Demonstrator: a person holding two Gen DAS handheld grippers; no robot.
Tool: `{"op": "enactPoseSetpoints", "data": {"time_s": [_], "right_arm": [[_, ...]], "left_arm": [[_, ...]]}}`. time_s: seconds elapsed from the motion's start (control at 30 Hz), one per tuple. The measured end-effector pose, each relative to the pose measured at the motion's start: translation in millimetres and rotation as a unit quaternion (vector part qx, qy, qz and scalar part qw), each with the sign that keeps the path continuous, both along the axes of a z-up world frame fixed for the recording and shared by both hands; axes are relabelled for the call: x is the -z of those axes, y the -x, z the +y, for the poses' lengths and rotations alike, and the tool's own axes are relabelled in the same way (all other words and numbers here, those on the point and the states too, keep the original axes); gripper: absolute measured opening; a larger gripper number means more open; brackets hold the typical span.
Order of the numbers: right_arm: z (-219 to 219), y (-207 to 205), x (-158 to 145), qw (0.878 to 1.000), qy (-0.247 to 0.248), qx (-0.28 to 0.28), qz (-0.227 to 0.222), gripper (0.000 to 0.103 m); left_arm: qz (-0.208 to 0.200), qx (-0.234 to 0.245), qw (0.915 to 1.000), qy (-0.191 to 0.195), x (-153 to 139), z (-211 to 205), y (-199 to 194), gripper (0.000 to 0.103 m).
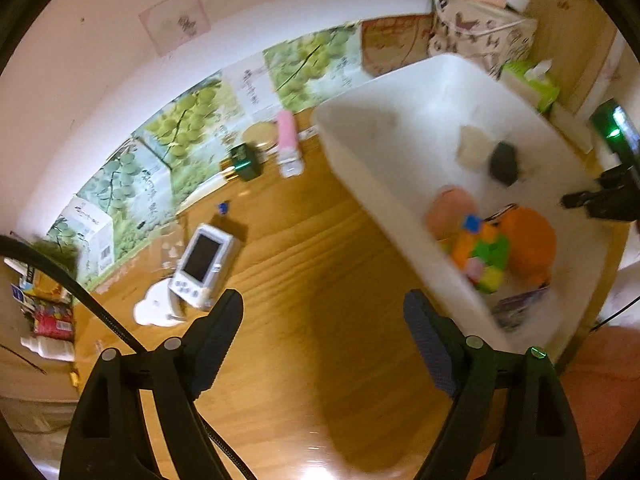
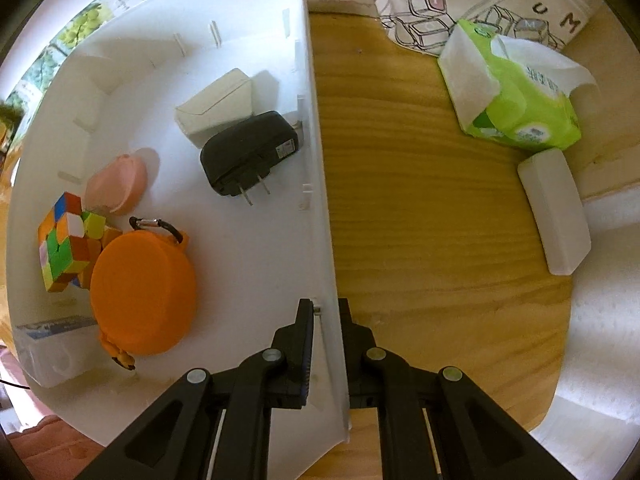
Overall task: Organize rigid objects
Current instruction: 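Move the open left tool to the white handheld screen device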
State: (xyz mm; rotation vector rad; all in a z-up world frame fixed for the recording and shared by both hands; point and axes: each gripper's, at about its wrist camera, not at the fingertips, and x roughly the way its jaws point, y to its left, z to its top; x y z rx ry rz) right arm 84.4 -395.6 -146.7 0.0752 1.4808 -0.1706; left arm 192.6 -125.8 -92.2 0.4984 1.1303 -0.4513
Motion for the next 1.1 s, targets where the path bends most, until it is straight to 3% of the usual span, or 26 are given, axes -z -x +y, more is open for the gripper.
{"op": "enactPoseSetpoints", "data": {"time_s": [0.53,0.77,1.1], "right_arm": [[-19.7,-15.4,10.8,0.998,0.013,0.062,0.027,0.015],[-14.4,-17.3,10.7,0.996,0.021,0.071,0.043,0.016],[-11.1,-26.3,10.9,0.995,0.026,0.079,0.059,0.017]], "left_arm": [[0.056,-0.066,0.9961,-0.022,56.7,63.1,-111.4,0.085],[0.091,-0.062,0.9933,-0.035,86.0,67.3,-135.3,0.085],[0.111,-0.057,0.9911,-0.046,105.9,69.5,-147.3,0.087]]}}
